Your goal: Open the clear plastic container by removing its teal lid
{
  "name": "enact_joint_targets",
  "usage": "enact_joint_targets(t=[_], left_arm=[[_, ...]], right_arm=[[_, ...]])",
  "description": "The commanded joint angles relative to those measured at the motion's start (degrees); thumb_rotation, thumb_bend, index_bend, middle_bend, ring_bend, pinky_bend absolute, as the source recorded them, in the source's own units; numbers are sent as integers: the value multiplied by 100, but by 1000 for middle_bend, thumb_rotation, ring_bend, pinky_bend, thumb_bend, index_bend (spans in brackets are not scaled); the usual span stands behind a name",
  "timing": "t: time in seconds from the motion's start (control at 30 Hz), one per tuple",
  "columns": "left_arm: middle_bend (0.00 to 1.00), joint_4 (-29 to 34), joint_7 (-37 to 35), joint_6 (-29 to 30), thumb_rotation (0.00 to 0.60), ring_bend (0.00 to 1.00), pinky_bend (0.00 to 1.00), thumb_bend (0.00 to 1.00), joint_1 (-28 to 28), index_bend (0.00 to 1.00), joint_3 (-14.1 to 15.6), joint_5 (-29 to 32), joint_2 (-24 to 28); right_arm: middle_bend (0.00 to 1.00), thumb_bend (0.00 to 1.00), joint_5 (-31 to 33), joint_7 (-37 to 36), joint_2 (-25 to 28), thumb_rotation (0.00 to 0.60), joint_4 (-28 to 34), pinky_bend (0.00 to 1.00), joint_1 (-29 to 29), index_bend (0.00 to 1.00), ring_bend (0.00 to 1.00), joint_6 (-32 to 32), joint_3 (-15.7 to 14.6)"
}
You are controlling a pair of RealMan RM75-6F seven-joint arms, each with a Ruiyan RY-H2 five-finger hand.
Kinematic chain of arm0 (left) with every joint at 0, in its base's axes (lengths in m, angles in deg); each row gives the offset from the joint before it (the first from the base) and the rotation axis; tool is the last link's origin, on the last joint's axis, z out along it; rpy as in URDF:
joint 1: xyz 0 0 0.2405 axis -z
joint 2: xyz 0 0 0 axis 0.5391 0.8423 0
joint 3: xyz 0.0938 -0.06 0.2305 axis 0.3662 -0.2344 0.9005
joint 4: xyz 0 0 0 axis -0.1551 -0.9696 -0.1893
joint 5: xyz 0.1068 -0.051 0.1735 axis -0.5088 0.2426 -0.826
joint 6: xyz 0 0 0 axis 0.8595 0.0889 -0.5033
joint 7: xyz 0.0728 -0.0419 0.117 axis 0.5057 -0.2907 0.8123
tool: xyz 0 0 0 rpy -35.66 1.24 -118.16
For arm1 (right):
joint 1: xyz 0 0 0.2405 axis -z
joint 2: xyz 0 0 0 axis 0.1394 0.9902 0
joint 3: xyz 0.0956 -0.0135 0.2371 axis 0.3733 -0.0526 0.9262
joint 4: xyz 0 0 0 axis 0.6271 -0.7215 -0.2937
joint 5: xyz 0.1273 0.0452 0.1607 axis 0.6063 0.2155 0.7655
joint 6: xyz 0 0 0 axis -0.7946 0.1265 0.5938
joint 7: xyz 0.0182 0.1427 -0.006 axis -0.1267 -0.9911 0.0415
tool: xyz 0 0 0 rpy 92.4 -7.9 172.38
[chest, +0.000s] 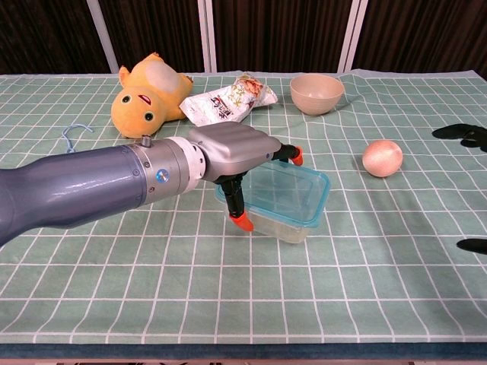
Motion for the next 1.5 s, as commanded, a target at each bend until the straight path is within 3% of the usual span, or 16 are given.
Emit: enact_joint_targets(t=[0.03,0.2,0.6,1.5], left_arm=[[243,36,29,5,600,225,395,73,11,180,-17,40,-9],[243,104,98,18,600,225,395,73,21,189,-10,119,-21],[243,185,200,3,600,225,396,73,74,190,-17,266,-9],[243,375,378,206,600,225,395,73,119,184,-58,626,-56]], right_arm=[[0,221,110,172,-288,600,47,0,-42,0,0,4,-18],[0,221,320,439,-769,600,-21,0,-119,0,0,-24,20],[0,221,1151,1126,-1862,600,-293,0,-479,0,0,13,526],[0,221,1815,1242,-2592,600,-267,0,-817,0,0,157,766]])
